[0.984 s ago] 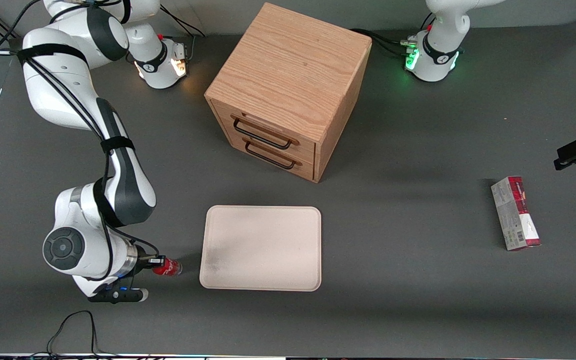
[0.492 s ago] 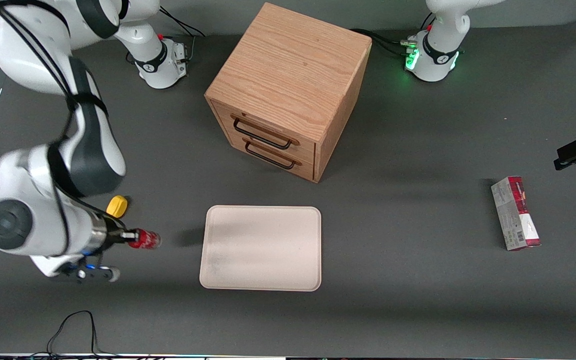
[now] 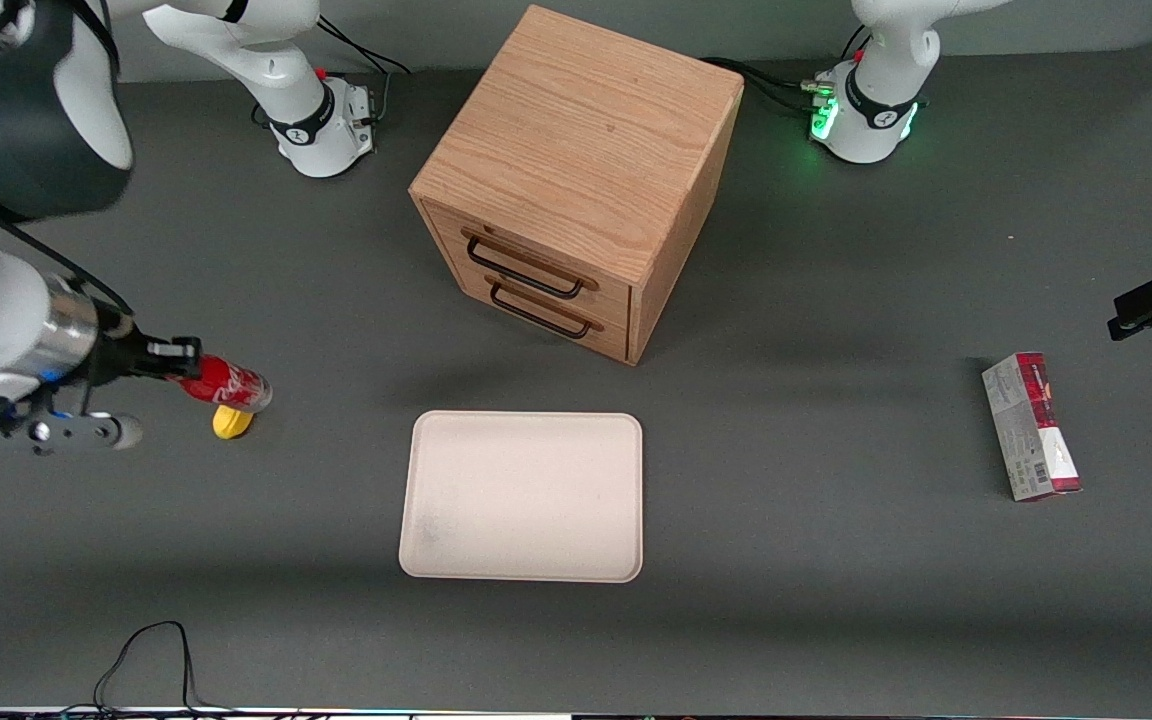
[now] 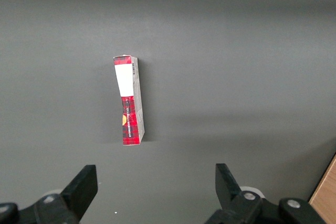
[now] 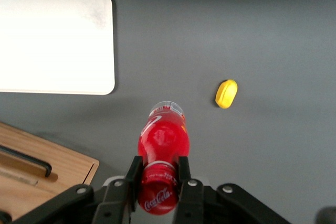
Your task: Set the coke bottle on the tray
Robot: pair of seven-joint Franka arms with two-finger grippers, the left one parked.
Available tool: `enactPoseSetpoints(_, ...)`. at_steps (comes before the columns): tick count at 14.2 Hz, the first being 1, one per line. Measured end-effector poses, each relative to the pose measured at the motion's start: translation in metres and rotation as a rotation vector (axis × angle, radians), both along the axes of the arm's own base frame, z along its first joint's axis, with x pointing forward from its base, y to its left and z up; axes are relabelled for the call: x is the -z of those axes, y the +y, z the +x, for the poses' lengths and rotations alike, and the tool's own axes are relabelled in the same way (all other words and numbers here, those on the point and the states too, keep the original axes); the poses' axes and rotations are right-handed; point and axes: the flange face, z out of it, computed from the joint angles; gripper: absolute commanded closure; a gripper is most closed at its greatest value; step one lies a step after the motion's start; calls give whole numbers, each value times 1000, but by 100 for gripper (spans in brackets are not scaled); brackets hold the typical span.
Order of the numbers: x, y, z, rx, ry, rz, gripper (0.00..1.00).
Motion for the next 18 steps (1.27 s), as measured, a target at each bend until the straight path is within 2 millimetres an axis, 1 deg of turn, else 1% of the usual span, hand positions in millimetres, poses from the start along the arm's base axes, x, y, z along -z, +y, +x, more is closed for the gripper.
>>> enactPoseSetpoints(2, -4, -5, -2, 5, -1, 9, 100)
enactPoseSetpoints(4, 2, 1, 1, 11, -2, 19, 100)
enactPoseSetpoints(5, 8, 9, 6, 24, -17, 29, 100)
enactPoseSetpoints(6, 17, 22, 13, 42, -34, 43, 100)
enactPoseSetpoints(7, 30, 38, 22, 70, -55, 60, 100)
enactPoseSetpoints(9, 63, 71, 40, 124, -90, 94, 100)
enactPoseSetpoints(10, 85, 90, 50, 149, -106, 104, 100)
enactPoseSetpoints(13, 166, 145, 73, 185, -170, 67, 100)
enactPoseSetpoints(14, 192, 158, 77, 183, -184, 56, 100)
enactPoseSetpoints(15, 216, 167, 81, 179, -194, 48, 100)
enactPoseSetpoints(16, 234, 171, 85, 176, -203, 48, 100)
enactPoseSetpoints(17, 246, 170, 89, 176, -209, 50, 100)
enactPoseSetpoints(18, 252, 169, 91, 179, -211, 50, 100)
